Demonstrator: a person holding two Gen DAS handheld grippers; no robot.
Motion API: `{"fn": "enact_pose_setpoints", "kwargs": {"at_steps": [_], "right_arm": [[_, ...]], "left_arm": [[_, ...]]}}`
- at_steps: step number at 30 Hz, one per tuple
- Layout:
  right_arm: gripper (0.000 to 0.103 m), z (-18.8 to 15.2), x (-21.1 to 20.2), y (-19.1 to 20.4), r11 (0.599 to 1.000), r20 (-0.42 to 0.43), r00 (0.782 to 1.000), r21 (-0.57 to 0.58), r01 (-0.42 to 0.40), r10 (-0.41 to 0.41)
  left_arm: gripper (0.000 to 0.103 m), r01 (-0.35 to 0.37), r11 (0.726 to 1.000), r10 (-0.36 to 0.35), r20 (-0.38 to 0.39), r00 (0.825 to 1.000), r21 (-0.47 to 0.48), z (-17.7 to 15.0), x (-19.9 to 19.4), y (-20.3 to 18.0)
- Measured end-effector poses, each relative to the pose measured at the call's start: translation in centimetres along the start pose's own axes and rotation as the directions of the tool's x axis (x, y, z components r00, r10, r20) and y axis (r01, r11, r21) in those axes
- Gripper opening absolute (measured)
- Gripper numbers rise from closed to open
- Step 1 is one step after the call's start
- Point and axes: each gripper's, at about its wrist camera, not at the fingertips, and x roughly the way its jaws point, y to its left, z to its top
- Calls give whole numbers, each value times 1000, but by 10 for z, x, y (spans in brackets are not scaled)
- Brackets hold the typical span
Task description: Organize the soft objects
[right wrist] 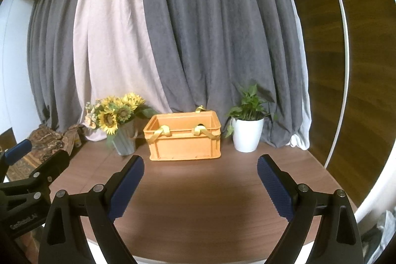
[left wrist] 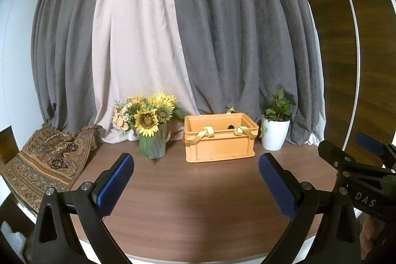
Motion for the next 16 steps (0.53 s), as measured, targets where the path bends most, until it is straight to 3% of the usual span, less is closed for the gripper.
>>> {"fn": "enact_pose_setpoints", "kwargs": {"at_steps": [16], "right_arm": [[94,0,-3,-4,1000,5,1000,2,-2,2]], "left_arm": [[103,1,1000,-1,4,1000,0,2,-2,-3]]}}
